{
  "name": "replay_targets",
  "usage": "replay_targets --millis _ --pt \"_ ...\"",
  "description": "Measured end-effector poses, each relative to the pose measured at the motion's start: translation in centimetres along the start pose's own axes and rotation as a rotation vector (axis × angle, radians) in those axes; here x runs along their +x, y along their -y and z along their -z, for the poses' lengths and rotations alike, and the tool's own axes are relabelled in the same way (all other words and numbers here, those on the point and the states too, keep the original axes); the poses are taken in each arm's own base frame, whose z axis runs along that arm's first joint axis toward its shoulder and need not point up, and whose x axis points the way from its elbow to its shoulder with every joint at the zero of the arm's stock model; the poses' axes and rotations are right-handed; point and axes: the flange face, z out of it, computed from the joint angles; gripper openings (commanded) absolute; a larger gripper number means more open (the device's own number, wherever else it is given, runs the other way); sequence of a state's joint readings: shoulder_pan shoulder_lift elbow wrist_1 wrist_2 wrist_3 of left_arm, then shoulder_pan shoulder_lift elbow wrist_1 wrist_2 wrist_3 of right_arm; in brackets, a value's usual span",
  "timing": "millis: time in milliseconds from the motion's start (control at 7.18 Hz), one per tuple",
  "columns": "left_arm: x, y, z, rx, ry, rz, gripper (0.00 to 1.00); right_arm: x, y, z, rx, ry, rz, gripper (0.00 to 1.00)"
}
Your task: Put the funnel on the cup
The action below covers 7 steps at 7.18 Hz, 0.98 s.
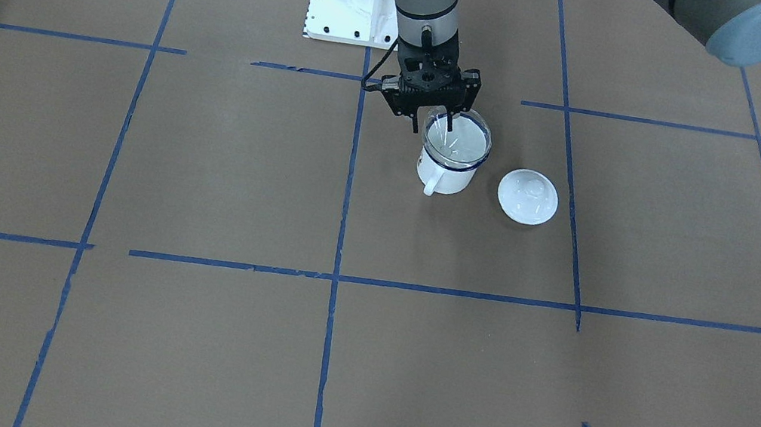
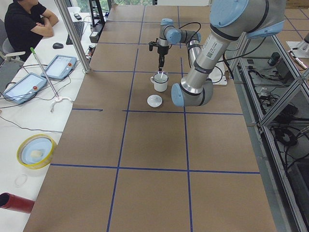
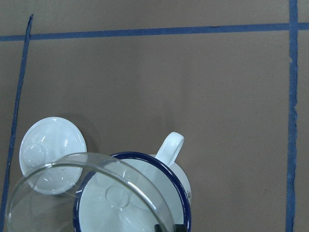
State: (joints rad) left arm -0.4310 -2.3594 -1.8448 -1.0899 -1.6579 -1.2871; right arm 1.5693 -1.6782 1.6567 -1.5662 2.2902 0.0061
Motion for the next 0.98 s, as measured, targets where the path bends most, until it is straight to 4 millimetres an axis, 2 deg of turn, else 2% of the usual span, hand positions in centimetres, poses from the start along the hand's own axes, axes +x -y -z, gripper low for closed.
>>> replay_targets --millis 279,557,697,836,975 --pt "-0.2 0.1 0.7 0.017 -0.029 0.000 1.00 0.0 0.0 0.0 0.000 0.000 0.000 1.00" --pt "-1.1 1.0 2.9 0.049 -0.092 0.012 1.00 0.0 0.0 0.0 0.000 0.000 0.000 1.00" --pt "-2.2 2.4 3.9 0.076 -0.132 0.029 1.00 0.0 0.0 0.0 0.000 0.000 0.000 1.00" --pt "-4.0 4.8 5.2 0.099 -0.169 0.057 1.00 0.0 0.0 0.0 0.000 0.000 0.000 1.00" --pt "-7.1 8.5 7.1 0.105 -0.199 0.075 1.00 0.0 0.0 0.0 0.000 0.000 0.000 1.00"
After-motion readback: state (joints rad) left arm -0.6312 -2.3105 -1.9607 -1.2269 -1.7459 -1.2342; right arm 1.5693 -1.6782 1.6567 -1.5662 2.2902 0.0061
